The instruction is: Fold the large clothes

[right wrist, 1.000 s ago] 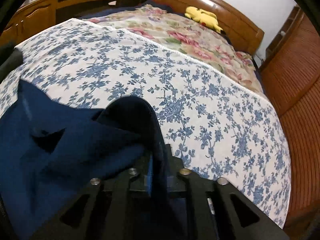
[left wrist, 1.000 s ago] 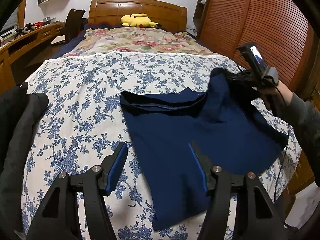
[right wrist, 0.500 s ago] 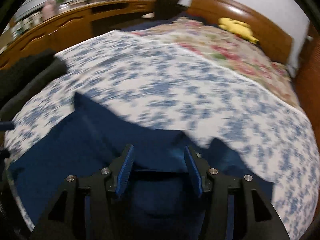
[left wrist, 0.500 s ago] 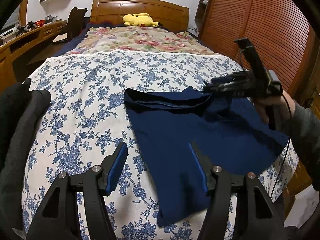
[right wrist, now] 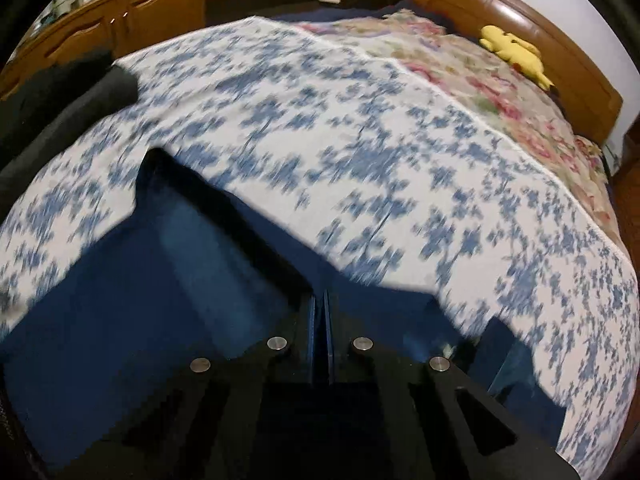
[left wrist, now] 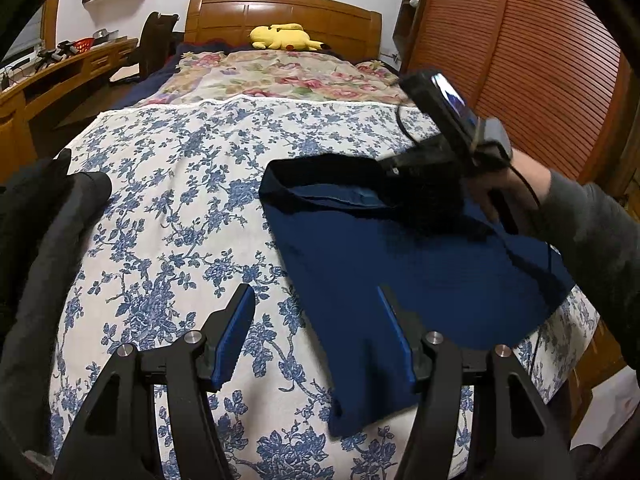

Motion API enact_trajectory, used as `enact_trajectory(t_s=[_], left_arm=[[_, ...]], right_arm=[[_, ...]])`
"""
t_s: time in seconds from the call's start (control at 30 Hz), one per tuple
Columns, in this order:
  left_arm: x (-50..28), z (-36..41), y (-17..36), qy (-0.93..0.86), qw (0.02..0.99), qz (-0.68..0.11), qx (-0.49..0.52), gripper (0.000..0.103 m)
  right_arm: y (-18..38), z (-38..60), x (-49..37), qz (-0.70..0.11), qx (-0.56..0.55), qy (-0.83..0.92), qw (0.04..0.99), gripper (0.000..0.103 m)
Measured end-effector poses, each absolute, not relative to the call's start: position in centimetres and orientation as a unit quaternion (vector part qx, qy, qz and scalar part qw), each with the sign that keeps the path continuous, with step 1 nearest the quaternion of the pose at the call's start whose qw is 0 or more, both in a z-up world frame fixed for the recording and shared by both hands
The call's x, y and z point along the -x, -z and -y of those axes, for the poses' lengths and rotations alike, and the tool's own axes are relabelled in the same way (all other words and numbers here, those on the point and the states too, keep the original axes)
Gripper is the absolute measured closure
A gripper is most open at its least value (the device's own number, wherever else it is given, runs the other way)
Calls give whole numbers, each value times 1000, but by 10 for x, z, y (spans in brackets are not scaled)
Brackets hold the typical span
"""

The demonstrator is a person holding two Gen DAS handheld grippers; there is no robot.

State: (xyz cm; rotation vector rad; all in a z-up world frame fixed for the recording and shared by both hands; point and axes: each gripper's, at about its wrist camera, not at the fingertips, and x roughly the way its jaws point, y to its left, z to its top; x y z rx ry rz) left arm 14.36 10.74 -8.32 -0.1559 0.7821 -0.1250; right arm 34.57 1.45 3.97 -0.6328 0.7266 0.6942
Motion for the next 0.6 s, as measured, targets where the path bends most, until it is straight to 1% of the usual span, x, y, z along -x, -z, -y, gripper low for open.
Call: enact_trajectory(t_s=[0.1, 0.2, 0.27, 0.33, 0.4, 0.43, 0.47, 0.6], left_arm=[[-144, -108, 83, 58, 920, -381, 74, 41], [-143, -109, 81, 58, 920, -380, 75, 41], [-142, -109, 81, 58, 921, -378, 75, 41], [-143, -108, 81, 60, 921, -378, 75, 41], [-143, -107, 81, 63, 921, -377, 76, 41], [-144, -106, 81, 65, 921, -377, 76, 41], [-144, -105, 81, 66, 921, -377, 75, 41], [-144, -99, 81, 72, 920, -378, 73, 41]], right_arm=[[-55, -19, -363, -317, 285, -293, 856, 100], [-71, -15, -373, -309, 245, -271, 878, 99], [-77, -12, -372, -323, 215, -305, 869, 92], [-77, -11, -363, -323, 220, -322, 862, 65], [-71, -9, -352, -319, 227, -346, 853, 56], [-67, -8, -345, -321, 231, -358, 846, 53], [-62, -8, -338, -326, 236, -366, 839, 52], [-42, -4, -314, -352, 246, -402, 808, 51]])
